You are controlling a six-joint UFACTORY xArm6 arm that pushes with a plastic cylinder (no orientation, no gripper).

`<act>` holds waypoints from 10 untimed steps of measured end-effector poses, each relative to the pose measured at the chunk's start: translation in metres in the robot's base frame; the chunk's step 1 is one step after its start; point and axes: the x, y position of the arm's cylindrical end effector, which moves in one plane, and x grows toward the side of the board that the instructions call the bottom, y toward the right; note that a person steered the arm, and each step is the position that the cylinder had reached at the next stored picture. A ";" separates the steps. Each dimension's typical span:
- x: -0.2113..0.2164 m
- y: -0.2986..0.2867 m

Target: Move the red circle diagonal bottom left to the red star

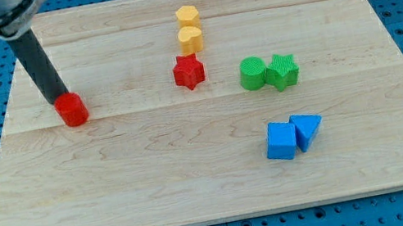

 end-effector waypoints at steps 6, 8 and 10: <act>-0.035 -0.076; -0.026 -0.031; 0.020 0.017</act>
